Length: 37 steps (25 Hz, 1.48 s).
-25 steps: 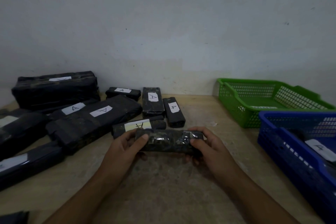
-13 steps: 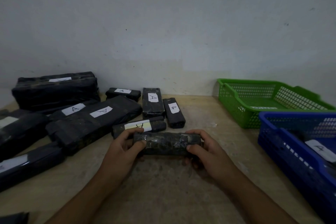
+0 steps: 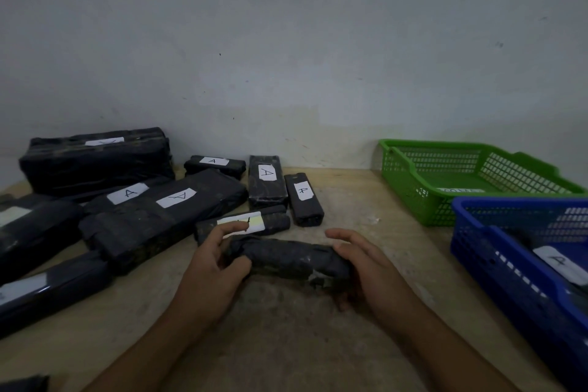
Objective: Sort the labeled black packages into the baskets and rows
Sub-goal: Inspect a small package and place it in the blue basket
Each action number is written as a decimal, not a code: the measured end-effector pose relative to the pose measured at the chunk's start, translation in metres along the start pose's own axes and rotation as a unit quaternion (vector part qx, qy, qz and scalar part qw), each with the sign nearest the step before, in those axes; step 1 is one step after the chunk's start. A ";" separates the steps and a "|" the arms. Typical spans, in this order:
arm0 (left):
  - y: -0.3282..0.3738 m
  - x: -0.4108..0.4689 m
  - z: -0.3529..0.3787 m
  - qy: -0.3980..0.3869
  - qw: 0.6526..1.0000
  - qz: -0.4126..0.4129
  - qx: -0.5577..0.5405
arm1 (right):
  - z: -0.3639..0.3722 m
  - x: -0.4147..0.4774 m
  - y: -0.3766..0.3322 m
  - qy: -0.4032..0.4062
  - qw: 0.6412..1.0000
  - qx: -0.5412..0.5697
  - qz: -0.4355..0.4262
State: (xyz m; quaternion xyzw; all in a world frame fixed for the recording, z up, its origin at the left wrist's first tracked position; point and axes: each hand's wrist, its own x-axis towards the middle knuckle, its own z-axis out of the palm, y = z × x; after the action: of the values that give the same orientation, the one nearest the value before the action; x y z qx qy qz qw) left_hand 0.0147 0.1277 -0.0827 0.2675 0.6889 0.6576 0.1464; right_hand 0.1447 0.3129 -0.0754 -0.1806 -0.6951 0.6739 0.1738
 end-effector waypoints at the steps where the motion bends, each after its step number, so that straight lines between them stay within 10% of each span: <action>1: 0.000 0.000 0.000 0.003 1.000 -0.002 -0.011 | 0.001 -0.001 -0.001 -0.006 1.000 0.004 -0.007; 21: -0.002 -0.006 0.010 0.091 0.986 0.086 0.108 | 0.005 -0.006 -0.008 0.069 0.991 0.028 -0.113; 25: 0.001 -0.016 0.021 0.017 0.968 0.186 0.166 | 0.012 -0.012 -0.008 0.049 0.982 0.024 -0.180; 37: -0.003 -0.022 0.019 -0.136 0.981 0.132 0.043 | 0.022 -0.017 0.003 -0.025 0.944 -0.193 -0.266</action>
State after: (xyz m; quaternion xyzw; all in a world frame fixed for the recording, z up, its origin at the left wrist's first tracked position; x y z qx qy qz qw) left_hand 0.0428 0.1310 -0.0904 0.4491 0.6485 0.5985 0.1397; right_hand 0.1487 0.2852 -0.0792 -0.0026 -0.8385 0.4606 0.2912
